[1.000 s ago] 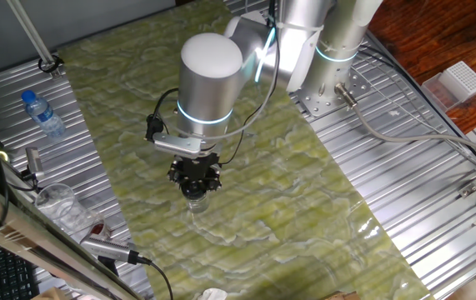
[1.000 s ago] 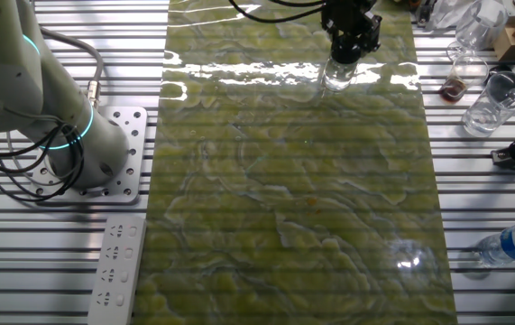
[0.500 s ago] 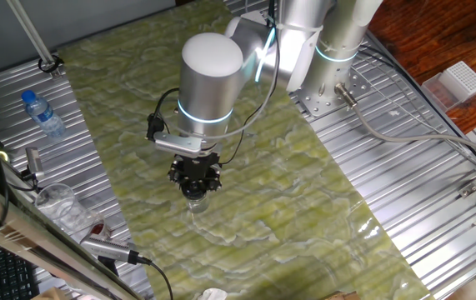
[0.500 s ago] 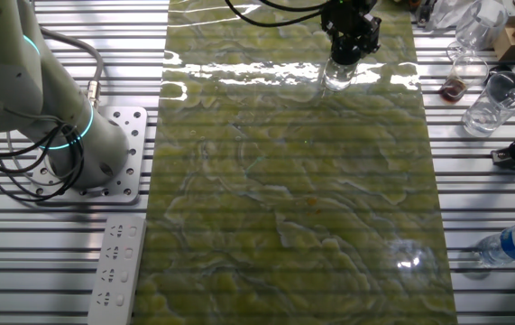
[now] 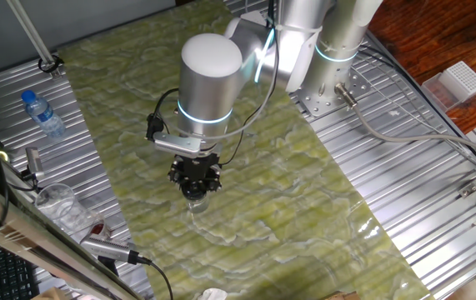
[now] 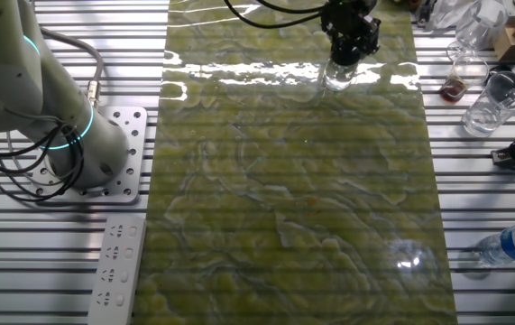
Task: Screw the lid onto the jar
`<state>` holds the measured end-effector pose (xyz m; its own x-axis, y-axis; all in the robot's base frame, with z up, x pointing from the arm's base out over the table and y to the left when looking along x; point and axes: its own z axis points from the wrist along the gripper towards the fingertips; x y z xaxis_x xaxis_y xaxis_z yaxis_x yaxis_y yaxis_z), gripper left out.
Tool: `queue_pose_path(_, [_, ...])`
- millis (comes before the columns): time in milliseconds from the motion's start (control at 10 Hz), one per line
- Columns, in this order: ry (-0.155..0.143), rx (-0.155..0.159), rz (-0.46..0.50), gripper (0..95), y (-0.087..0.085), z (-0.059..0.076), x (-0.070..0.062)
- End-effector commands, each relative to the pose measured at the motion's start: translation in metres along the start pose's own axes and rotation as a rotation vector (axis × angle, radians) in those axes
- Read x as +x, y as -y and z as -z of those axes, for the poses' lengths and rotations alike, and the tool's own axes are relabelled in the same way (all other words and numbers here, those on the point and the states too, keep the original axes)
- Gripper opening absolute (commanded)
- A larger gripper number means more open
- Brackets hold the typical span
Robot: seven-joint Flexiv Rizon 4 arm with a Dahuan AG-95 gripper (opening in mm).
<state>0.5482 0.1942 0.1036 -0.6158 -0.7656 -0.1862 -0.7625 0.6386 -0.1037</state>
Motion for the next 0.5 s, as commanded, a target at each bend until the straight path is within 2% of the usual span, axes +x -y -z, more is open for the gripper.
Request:
queue_pose_path(100, [0.001,0.002,-0.002,57.0,0.0001,-0.0021,0.0002])
queue_pose_path(500, [0.002,0.000,-0.036,57.0,0.0003,-0.0027,0.0001])
